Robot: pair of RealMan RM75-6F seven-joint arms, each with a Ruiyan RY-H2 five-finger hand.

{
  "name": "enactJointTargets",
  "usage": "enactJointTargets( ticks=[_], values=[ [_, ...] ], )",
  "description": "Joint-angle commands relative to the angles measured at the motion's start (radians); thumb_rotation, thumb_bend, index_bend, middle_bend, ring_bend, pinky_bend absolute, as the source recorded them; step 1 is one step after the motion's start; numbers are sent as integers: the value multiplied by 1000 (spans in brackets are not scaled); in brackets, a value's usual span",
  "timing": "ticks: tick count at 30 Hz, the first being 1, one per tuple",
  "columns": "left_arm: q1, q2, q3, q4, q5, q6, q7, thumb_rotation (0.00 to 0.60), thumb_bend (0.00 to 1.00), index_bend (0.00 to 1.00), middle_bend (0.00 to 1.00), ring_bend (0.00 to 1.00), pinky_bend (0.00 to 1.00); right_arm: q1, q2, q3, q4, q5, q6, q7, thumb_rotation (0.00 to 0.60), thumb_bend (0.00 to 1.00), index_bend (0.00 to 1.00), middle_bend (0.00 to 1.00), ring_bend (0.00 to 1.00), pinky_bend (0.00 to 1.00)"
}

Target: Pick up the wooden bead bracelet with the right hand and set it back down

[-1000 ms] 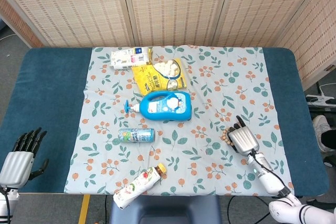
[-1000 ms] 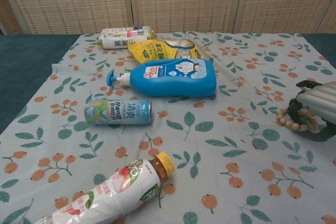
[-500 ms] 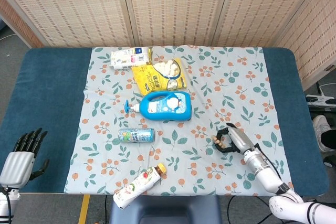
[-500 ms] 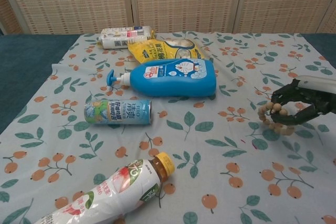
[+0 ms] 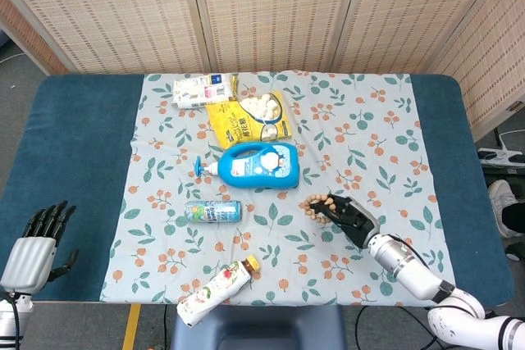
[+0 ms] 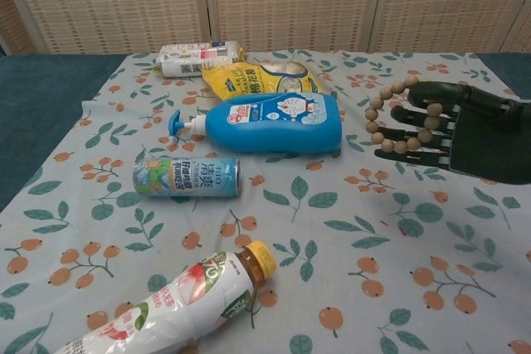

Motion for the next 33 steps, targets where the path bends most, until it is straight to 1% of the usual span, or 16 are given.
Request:
enactJointTargets(
  ticks=[1, 3, 4, 8, 12, 14, 16, 18, 21, 24, 27, 29, 33],
  values=[
    [1, 1, -1, -1, -1, 0, 0, 600, 414, 0, 0, 0, 102, 87, -60, -253, 288, -447, 386, 551, 582, 494, 464, 495, 240, 90],
    [1, 1, -2, -1, -2, 0, 0, 600, 414, 0, 0, 0, 105, 110, -81, -289, 356, -460, 441, 552, 531, 494, 412, 478, 230, 91],
    [1, 2, -3, -1, -2, 0, -1, 600, 414, 0, 0, 0, 105, 119, -91, -304, 382, -456, 462, 520, 489, 494, 375, 470, 223, 92],
    [-1, 1, -3, 0, -4, -6, 2, 600, 415, 0, 0, 0, 110, 132, -97, -349, 395, -420, 502, 425, 384, 484, 290, 447, 205, 92],
    [-2, 2, -1, -4, -7, -16, 4, 600, 415, 0, 0, 0, 116, 148, -92, -392, 376, -379, 505, 347, 320, 459, 258, 435, 191, 92],
    [-2, 3, -2, -7, -9, -18, 8, 600, 414, 0, 0, 0, 122, 168, -84, -412, 367, -373, 505, 307, 294, 439, 243, 424, 178, 92],
    [-2, 2, -3, -7, -10, -18, 9, 600, 414, 0, 0, 0, 126, 185, -78, -434, 357, -369, 505, 267, 281, 418, 237, 417, 171, 92],
    [-2, 2, -3, -7, -11, -18, 10, 600, 415, 0, 0, 0, 127, 194, -78, -449, 351, -364, 513, 234, 274, 405, 240, 417, 171, 92],
    [-2, 3, -2, -6, -10, -20, 10, 600, 415, 0, 0, 0, 127, 202, -82, -464, 337, -338, 521, 180, 272, 403, 276, 417, 173, 92],
    [-2, 3, -3, -7, -11, -22, 9, 600, 415, 0, 0, 0, 127, 206, -87, -472, 319, -302, 523, 135, 275, 403, 354, 421, 186, 92],
    [0, 5, -3, -9, -12, -20, 9, 600, 414, 0, 0, 0, 128, 215, -91, -484, 311, -280, 515, 86, 328, 402, 447, 467, 215, 94],
    [-1, 5, -4, -10, -12, -20, 9, 600, 416, 0, 0, 0, 129, 220, -97, -488, 308, -266, 513, 37, 378, 403, 506, 512, 242, 97],
    [-1, 6, -4, -9, -10, -20, 7, 600, 415, 0, 0, 0, 130, 226, -107, -500, 307, -256, 522, -28, 396, 403, 531, 527, 249, 98]
  ],
)
